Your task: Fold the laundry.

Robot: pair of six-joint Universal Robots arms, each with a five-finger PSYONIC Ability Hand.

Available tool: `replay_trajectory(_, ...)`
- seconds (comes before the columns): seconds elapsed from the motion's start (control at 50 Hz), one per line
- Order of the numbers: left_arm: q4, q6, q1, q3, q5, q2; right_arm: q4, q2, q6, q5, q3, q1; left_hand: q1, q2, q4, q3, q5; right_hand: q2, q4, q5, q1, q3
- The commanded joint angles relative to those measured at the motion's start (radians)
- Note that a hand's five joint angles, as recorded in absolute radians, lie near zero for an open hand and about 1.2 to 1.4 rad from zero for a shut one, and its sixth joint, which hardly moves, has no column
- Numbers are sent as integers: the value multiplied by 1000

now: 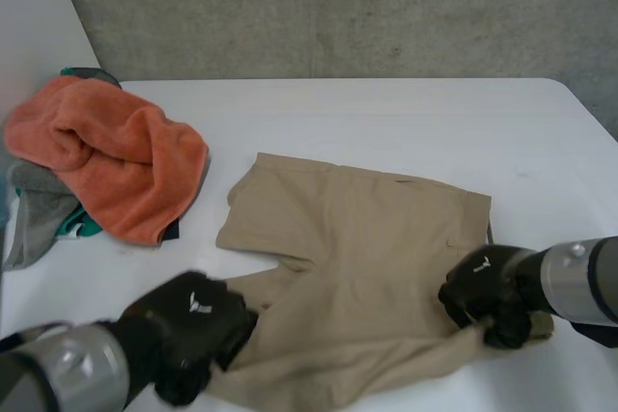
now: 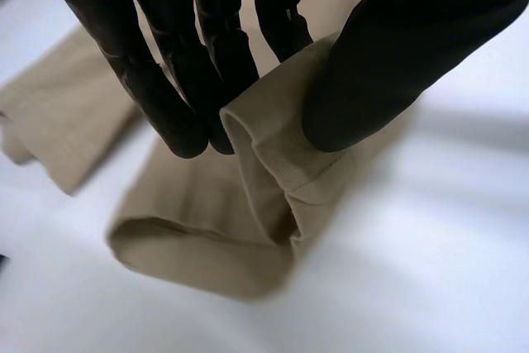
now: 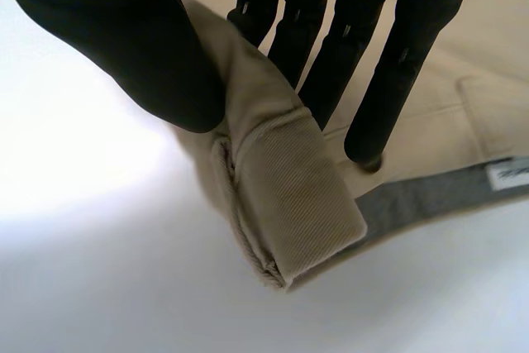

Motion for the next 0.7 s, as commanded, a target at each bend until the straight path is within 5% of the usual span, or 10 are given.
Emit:
replay_trajectory(0.02, 205, 4, 11, 163, -102, -209, -180, 53, 81, 17, -25, 41, 251, 196, 194, 207, 215, 220, 199, 196, 290, 206)
replay_trajectory(0.38, 501, 70, 1, 840, -268, -678, -799, 202, 211, 266, -153, 84, 251, 196, 194, 207, 215, 220, 199, 196, 290, 206)
replay_trajectory(0.52, 535, 199, -35, 1122, -288, -921, -1103, 314, 156, 299, -164, 103, 251, 196, 194, 207, 215, 220, 199, 196, 290, 206)
replay_trajectory(0.56, 524, 214, -37, 1184, -282, -978, -1175, 352, 124, 307, -174, 109, 251, 196, 194, 207, 215, -478, -499, -503, -409, -492)
replay_trajectory(0.6, 522, 208, -40, 1205, -276, -999, -1206, 374, 99, 324, -180, 115, -133, -189, -191, -178, -170, -1002, -1022, -1026, -932, -1015)
replay_trajectory(0.62, 524, 199, -45, 1218, -274, -1008, -1223, 384, 79, 353, -180, 119, -726, -781, -783, -770, -763, -1002, -1022, -1026, -932, -1015)
replay_trajectory(0.64, 527, 191, -48, 1219, -273, -1010, -1227, 384, 71, 367, -180, 123, -971, -1026, -1028, -1015, -1007, -1002, -1022, -1026, -932, -1015)
replay_trajectory(0.7, 541, 154, -52, 1212, -273, -992, -1228, 374, 77, 431, -171, 138, -971, -1026, -1028, -1015, -1007, -1002, -1022, -1026, -932, -1015)
